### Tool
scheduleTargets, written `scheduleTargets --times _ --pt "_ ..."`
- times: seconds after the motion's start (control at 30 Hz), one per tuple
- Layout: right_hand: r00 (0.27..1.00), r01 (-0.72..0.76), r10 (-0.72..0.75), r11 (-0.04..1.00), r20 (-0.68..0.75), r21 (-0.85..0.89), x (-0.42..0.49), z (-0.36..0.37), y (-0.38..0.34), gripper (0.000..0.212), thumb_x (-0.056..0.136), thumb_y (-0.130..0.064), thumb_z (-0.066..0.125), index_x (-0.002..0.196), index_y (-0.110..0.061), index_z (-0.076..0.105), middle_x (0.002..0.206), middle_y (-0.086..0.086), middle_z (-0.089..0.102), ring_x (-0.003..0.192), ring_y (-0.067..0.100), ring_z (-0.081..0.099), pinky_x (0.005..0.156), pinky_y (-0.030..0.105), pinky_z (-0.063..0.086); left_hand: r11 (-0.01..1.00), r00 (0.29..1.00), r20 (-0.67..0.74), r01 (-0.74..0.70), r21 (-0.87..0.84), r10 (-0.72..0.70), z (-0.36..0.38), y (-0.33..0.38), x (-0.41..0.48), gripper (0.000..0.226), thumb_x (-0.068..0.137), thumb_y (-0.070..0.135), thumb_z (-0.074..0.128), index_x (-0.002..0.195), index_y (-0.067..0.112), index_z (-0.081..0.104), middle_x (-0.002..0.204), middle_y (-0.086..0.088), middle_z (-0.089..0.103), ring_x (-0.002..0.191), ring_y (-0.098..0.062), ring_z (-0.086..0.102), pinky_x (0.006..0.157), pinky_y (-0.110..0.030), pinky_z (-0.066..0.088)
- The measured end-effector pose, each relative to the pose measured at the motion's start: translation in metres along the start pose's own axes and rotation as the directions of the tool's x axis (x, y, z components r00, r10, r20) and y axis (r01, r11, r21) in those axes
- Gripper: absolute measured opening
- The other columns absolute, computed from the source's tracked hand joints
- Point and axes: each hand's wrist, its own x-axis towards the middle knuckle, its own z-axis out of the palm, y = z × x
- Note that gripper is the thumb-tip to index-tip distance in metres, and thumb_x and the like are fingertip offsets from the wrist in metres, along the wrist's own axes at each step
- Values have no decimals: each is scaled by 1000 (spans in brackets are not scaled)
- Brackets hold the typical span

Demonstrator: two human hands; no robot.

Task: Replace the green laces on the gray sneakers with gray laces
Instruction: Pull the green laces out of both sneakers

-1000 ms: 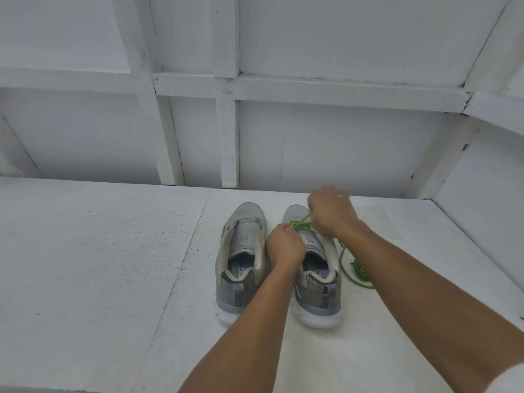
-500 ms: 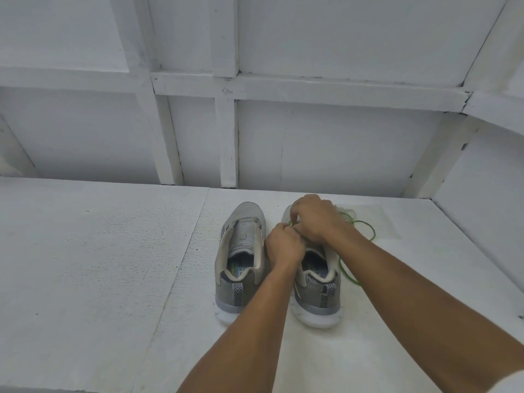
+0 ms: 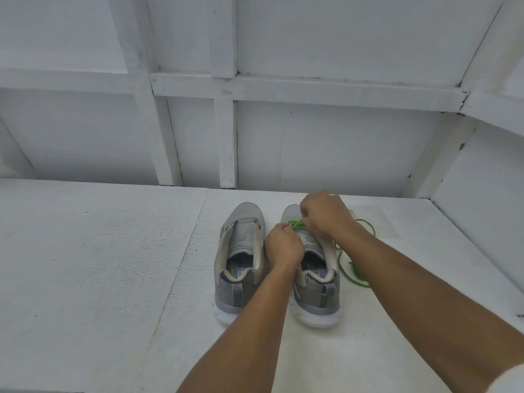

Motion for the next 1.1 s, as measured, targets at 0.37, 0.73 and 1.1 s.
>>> scheduleTargets --times 0.37,0.73,1.1 --pt "991 -104 109 992 -72 72 1 -17 30 17 86 -9 48 97 -12 60 103 5 59 99 28 51 71 32 35 1000 1000 2 11 -27 -11 0 -1 1 37 98 15 34 122 11 63 121 -12 65 110 -29 57 86 -27 42" --pt "943 -301 310 949 -122 88 -4 -26 62 12 87 -15 53 95 -10 61 97 6 60 92 29 55 70 32 39 999 1000 8 9 -43 -9 1 -1 2 37 99 15 33 122 10 62 121 -13 64 112 -30 57 94 -32 45" --pt "929 -369 327 823 171 431 -26 1 45 31 93 -44 53 88 -14 63 93 2 62 85 23 56 70 30 42 974 970 238 -13 228 -43 -18 31 33 23 92 5 37 85 -5 57 93 -22 55 80 -29 59 59 -25 36"
